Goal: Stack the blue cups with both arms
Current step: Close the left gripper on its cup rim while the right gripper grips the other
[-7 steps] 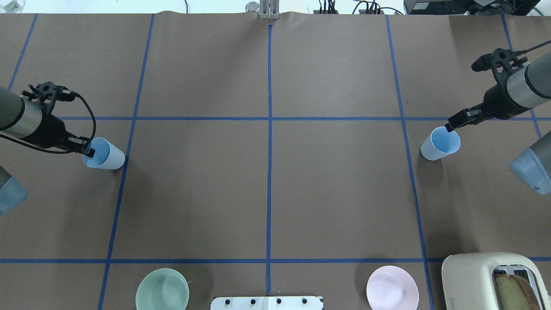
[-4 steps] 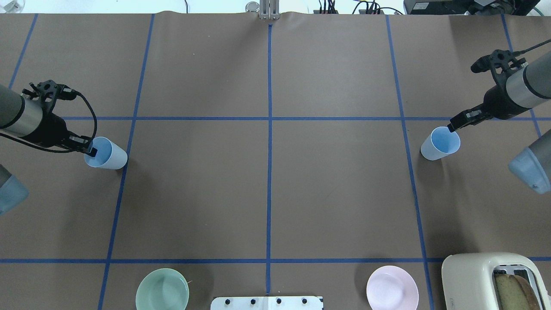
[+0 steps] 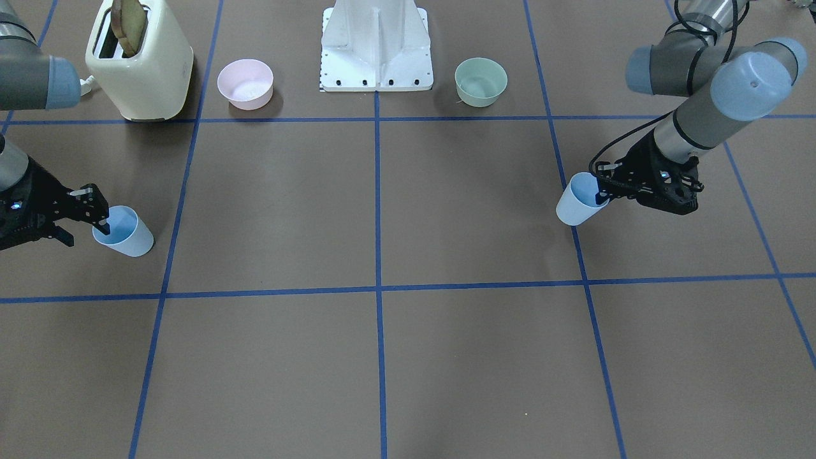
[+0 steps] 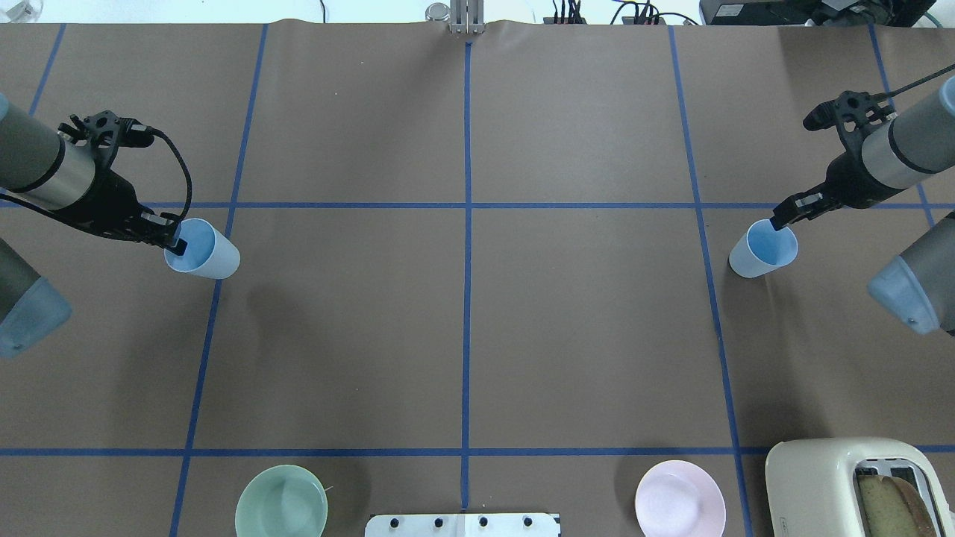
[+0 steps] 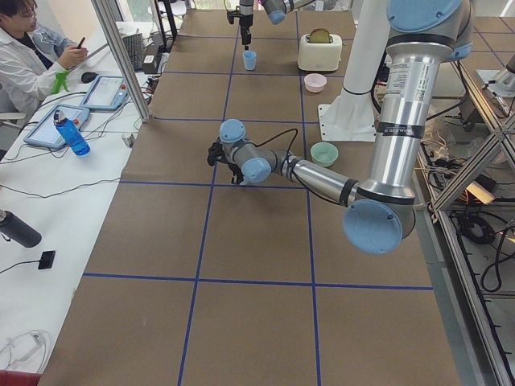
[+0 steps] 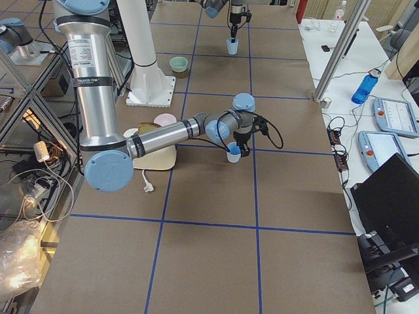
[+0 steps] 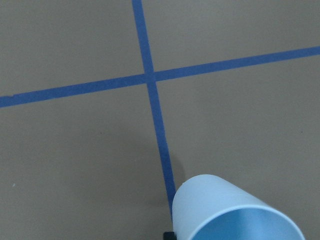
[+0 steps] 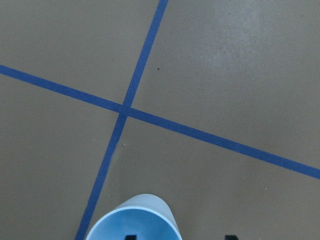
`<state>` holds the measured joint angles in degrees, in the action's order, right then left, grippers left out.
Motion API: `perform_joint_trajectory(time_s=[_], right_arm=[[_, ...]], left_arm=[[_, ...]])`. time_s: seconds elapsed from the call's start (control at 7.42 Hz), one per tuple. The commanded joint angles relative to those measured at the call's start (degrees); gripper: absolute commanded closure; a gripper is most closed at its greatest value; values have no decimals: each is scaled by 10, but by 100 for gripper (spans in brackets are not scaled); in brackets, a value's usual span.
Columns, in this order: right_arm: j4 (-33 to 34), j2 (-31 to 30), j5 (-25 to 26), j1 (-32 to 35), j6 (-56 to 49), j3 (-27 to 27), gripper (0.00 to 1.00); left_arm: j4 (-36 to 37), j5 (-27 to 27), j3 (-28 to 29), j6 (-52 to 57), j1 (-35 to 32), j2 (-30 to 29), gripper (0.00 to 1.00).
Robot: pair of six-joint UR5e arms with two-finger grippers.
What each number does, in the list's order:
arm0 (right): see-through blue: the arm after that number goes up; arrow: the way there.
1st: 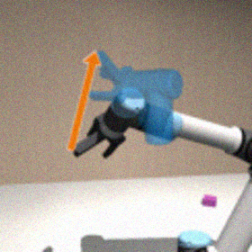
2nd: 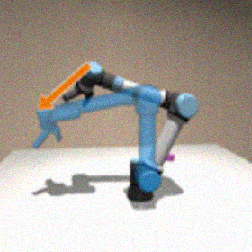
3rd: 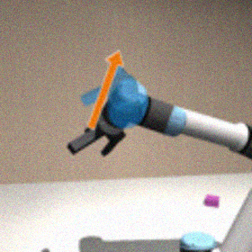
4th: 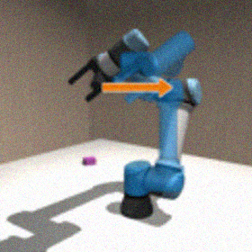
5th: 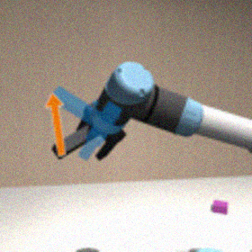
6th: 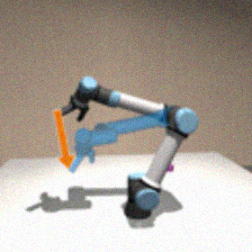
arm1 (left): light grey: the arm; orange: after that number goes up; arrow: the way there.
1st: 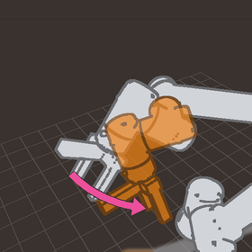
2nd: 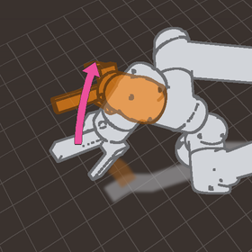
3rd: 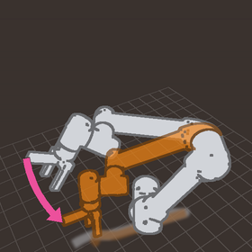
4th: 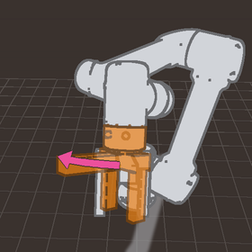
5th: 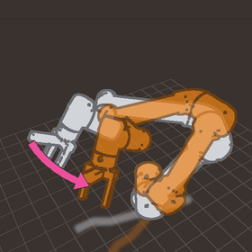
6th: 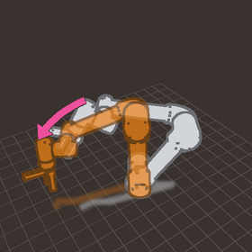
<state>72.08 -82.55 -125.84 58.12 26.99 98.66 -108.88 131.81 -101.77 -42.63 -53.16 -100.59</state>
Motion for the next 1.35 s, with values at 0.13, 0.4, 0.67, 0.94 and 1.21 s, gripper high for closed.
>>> perform_joint_trajectory(time_s=[0.13,0.4,0.67,0.94,1.21], right_arm=[[-1,6,4,-4,1,-18,34],[-3,3,4,-8,1,-25,34],[-5,-2,2,-13,5,-23,34],[-5,-5,2,-13,8,-20,36],[-5,-6,3,-20,4,-25,77]], left_arm=[[41,0,-8,0,-5,-24,100],[53,0,-8,0,-5,-31,100],[78,-1,-12,0,-5,-46,100],[78,0,-12,0,-5,-47,100],[79,-1,-19,-20,-5,-48,100]])
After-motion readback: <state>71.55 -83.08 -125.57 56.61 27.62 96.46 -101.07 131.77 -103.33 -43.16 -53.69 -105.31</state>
